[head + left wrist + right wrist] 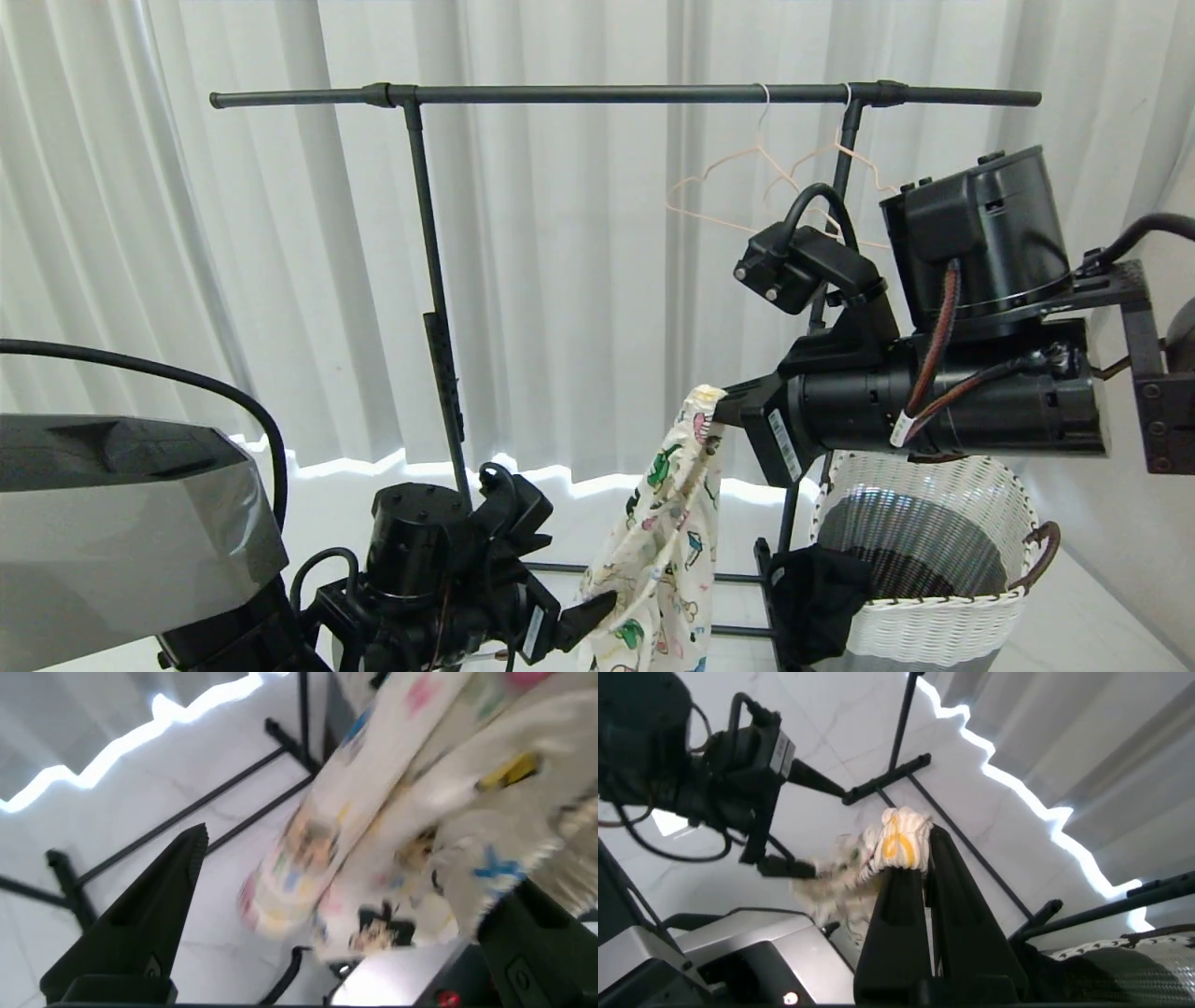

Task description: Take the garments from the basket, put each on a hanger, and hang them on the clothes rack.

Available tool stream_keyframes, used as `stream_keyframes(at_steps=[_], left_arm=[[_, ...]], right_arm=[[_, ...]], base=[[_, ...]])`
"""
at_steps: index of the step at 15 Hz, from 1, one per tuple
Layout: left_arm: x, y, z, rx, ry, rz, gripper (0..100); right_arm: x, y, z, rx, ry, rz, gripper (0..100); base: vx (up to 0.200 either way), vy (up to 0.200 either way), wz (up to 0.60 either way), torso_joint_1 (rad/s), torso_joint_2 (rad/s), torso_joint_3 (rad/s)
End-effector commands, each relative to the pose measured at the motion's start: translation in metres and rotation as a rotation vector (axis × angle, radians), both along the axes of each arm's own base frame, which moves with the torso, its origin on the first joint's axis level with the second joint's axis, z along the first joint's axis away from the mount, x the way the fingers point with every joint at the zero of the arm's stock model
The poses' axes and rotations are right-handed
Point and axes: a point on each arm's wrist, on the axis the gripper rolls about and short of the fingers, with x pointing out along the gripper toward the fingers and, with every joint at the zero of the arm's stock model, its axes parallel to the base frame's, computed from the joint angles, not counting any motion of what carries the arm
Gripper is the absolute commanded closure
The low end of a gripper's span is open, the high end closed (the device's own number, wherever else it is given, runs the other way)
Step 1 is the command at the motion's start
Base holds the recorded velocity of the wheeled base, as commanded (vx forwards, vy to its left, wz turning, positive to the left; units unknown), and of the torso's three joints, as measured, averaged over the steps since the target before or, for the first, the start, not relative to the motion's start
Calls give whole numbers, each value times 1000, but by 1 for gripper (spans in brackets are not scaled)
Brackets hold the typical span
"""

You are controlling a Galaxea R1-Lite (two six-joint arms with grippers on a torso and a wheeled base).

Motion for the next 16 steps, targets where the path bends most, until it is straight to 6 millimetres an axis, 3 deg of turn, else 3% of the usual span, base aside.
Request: stream_keyframes(at_steps=[1, 5, 9, 10, 12, 16], left_arm=[[4, 11, -15, 31, 40, 38, 0], [-3, 17, -17, 31, 24, 59, 0], [-16, 24, -16, 13, -9, 59, 0], [-18, 25, -15, 10, -15, 59, 100], [-18, 25, -15, 6, -26, 60, 100], [-14, 24, -7, -8, -132, 78, 100]], right_arm=[[-7, -8, 9, 15, -13, 0, 100], [-7, -21, 11, -14, -19, -68, 100], [-8, -23, -2, -52, 5, -80, 100], [-9, -23, -2, -52, 5, -80, 100], [-8, -24, -3, -58, 8, -86, 100], [-11, -37, -26, -134, 66, -130, 100]], base=[[0, 0, 0, 0, 0, 0], [0, 0, 0, 0, 0, 0], [0, 0, 0, 0, 0, 0], [0, 0, 0, 0, 0, 0], [0, 0, 0, 0, 0, 0], [0, 0, 0, 0, 0, 0]])
